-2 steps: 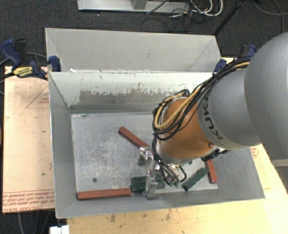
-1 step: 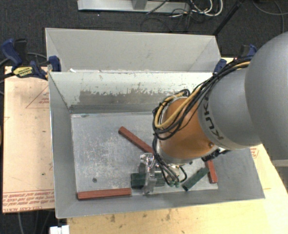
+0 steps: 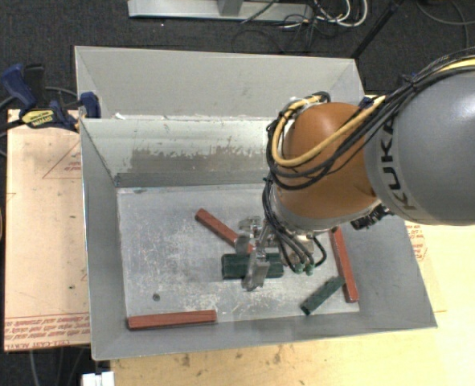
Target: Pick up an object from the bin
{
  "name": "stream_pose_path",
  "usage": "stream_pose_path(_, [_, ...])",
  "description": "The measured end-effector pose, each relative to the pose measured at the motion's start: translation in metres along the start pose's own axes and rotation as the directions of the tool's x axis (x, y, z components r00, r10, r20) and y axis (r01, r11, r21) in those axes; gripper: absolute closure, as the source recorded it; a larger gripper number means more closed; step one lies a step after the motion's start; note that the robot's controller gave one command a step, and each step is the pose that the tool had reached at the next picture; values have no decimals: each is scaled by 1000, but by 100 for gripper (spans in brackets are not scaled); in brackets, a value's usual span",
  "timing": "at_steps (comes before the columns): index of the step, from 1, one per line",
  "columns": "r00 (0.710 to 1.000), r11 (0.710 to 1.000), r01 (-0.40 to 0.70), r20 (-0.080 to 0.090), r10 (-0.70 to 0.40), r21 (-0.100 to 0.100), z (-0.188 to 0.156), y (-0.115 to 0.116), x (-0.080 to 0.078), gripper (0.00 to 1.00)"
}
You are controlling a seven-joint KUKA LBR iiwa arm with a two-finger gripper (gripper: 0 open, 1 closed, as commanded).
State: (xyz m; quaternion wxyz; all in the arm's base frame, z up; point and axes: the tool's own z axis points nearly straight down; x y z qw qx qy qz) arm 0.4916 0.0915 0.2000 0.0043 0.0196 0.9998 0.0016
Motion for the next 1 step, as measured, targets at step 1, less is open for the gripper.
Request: stream_pose_path(1, [926, 926, 379, -3, -379, 0, -86, -7, 9, 100])
